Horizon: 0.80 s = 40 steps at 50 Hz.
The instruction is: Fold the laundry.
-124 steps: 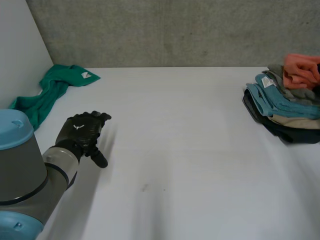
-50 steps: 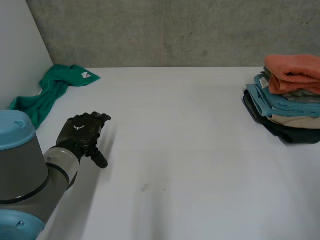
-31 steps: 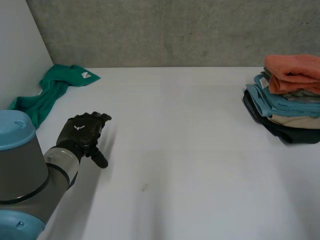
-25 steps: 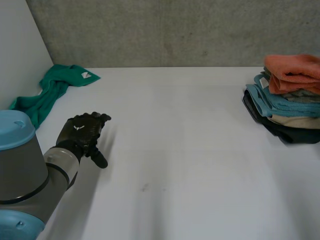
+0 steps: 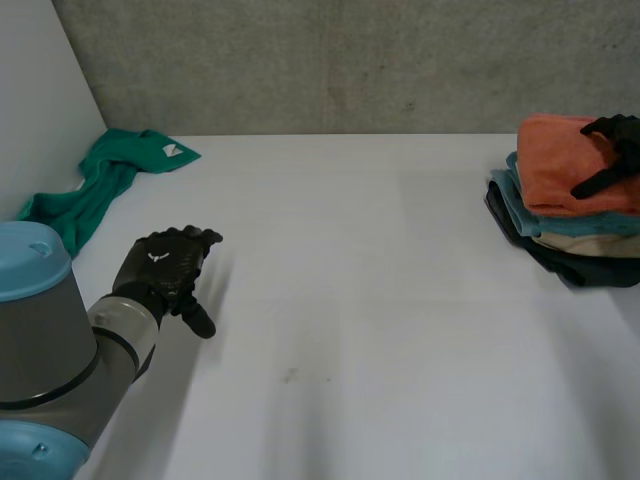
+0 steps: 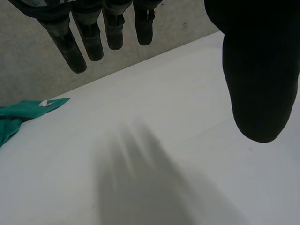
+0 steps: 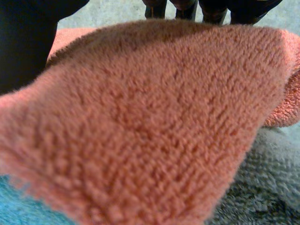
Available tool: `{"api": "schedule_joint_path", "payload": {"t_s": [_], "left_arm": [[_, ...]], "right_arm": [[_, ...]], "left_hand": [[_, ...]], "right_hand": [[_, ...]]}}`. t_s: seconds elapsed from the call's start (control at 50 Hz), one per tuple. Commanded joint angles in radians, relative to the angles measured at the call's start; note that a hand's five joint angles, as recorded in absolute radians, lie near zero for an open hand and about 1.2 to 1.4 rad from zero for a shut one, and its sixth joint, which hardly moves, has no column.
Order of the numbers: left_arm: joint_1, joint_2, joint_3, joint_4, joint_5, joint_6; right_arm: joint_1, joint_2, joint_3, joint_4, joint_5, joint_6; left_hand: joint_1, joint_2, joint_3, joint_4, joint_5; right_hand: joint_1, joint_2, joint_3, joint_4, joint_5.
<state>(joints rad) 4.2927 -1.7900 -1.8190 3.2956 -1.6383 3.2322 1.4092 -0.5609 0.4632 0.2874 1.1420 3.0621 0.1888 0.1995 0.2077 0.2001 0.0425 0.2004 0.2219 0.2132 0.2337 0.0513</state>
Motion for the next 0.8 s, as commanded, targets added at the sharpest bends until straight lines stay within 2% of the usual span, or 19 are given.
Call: {"api": "schedule_joint_path", "payload": {"t_s": [0.02, 0.18, 0.32, 0.7, 0.8], "left_arm": [[0.002, 0.001, -0.005, -0.001, 0.0, 0.0], [0.002, 0.0, -0.006, 0.001, 0.0, 0.0], [0.001, 0.0, -0.006, -0.001, 0.0, 0.0], [0.002, 0.008, -0.013, 0.001, 0.002, 0.0], [0.004, 0.021, -0.011, 0.001, 0.0, 0.0]], "right_arm": [[-0.033, 0.087, -0.089, 0.015, -0.008, -0.003], [-0.047, 0.133, -0.101, 0.018, -0.001, -0.005], [-0.05, 0.119, -0.098, 0.025, -0.013, -0.009], [-0.035, -0.212, -0.09, 0.015, -0.001, -0.019], [0.042, -0.31, -0.054, 0.01, -0.005, -0.054]], "left_hand": [[-0.013, -0.024, -0.032, -0.025, -0.042], [-0.013, -0.024, -0.032, -0.025, -0.042], [-0.013, -0.024, -0.032, -0.025, -0.042], [-0.013, -0.024, -0.032, -0.025, -0.042], [-0.013, -0.024, -0.032, -0.025, -0.042]], "right_hand": [[-0.026, -0.047, -0.039, -0.059, -0.051], [-0.026, -0.047, -0.039, -0.059, -0.051], [-0.026, -0.047, -0.039, -0.059, -0.051], [-0.026, -0.047, -0.039, -0.059, -0.051], [-0.026, -0.047, -0.039, -0.059, -0.051]]}}
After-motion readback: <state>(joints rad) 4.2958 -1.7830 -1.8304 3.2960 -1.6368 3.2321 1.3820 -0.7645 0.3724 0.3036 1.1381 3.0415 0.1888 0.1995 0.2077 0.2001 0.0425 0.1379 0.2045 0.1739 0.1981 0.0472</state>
